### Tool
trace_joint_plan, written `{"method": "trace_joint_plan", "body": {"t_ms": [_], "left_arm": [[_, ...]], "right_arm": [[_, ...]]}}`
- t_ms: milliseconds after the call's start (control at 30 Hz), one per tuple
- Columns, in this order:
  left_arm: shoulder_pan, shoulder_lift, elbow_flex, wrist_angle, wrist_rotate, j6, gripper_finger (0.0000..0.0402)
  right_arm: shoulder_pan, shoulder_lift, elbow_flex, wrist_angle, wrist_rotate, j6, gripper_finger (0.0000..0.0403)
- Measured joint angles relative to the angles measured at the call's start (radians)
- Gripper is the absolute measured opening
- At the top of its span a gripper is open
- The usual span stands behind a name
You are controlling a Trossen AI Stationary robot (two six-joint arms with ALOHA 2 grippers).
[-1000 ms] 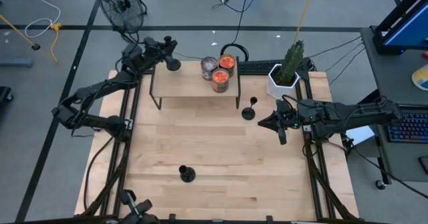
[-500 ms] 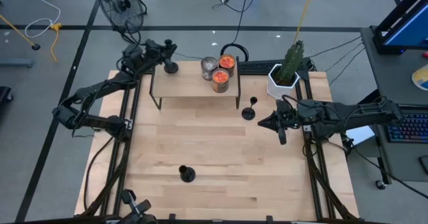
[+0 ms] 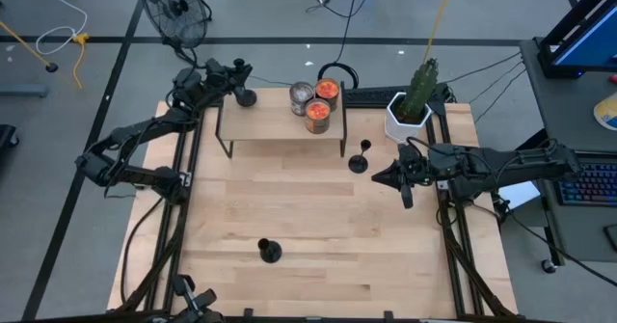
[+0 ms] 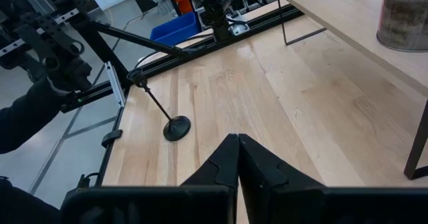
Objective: Pick & Place candle stick holders
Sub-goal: Put the bottom right black candle holder on the shelf
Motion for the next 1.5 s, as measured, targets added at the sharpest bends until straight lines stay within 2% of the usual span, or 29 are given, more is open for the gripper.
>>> {"method": "trace_joint_plan", "body": {"t_ms": [467,700,1333,1500], "left_arm": [[-0.002,0.000,0.000,-0.039,0.005,-0.006,0.0020],[-0.002,0.000,0.000,-0.076,0.005,-0.008,0.0040],[-0.002,0.000,0.000,-0.069,0.006,-0.020,0.0047],[-0.002,0.000,0.000,-0.069,0.054,-0.015,0.0047]], "right_arm": [[0.000,0.000,0.000,0.000,0.000,0.001,0.0001],[0.000,0.000,0.000,0.000,0.000,0.001,0.0001],[0.000,0.000,0.000,0.000,0.000,0.001,0.0002],[0.000,0.000,0.000,0.000,0.000,0.001,0.0001]]}}
